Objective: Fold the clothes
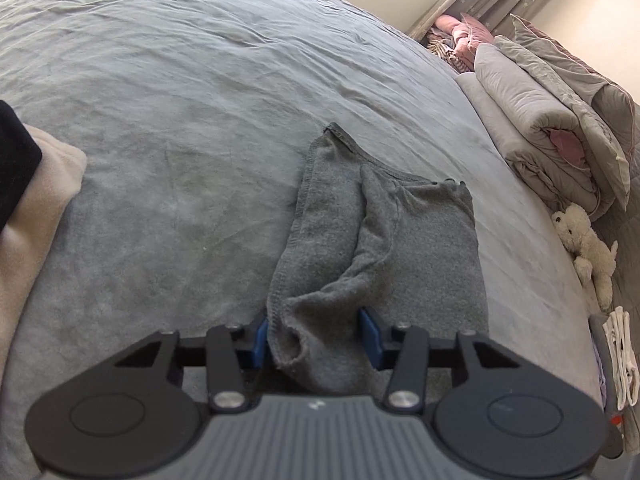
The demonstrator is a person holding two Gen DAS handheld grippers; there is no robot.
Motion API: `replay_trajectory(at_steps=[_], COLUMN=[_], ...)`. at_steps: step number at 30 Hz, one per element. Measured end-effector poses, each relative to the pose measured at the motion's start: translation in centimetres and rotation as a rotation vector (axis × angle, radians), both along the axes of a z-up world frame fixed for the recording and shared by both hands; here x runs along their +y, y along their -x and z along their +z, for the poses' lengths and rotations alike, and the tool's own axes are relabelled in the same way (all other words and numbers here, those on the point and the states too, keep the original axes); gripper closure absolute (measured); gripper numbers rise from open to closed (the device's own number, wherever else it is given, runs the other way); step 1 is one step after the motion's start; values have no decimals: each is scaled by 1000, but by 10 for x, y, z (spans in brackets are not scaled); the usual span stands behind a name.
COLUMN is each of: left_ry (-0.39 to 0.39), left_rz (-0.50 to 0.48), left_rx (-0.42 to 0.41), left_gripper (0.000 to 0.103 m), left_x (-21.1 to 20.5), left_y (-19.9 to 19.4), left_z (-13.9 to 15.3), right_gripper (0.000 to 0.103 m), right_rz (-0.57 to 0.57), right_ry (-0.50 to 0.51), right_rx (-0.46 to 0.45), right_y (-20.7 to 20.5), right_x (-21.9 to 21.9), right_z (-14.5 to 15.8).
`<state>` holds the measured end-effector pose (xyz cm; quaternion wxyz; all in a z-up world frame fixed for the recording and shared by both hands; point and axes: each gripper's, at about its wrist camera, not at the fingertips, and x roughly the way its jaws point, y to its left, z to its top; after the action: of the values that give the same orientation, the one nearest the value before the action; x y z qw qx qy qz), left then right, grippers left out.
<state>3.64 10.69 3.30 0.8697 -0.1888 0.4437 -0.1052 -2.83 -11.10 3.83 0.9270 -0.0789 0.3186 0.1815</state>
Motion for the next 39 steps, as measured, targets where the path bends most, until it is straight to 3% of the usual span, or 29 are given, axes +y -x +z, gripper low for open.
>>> replay_trajectory(at_steps=[1,4,9,11,16,25,28,33,35,39], left_ry=[-11,-23,33,52,71,61,47,-10,6,36], left_rz=[-10,-32,-25,-16,2,38,35,-13,-12,-29], left_rx=[-10,-30,-10,2,19,2,-13,-40,-45,-81], left_gripper=[70,75,74,71,71,63,66,80,86,88], left_x=[-1,-2,9,12,16,22,19,5,8,9], left_y=[0,2,1,1,0,3,5,7,6,9], left_z=[1,4,9,9,10,14,14,12,14,19], right_gripper=[82,88,92,90,72,71,71,87,91,97], right_rz=[-13,-23,-44,-46,-27,-100,-139,-143,-159,-193], right_ry=[-30,-75,-76,-83,-77,-255,-298,-277,-291,-339], right_rx=[18,53,41,41,40,118,155,143,148,151], right_y=[-2,-5,0,2,9,-8,-15,-11,-10,-8], right_x=[-4,-12,-10,-11,-16,-30,-35,-31,-32,-42], right_z=[2,3,10,10,11,6,3,1,3,11])
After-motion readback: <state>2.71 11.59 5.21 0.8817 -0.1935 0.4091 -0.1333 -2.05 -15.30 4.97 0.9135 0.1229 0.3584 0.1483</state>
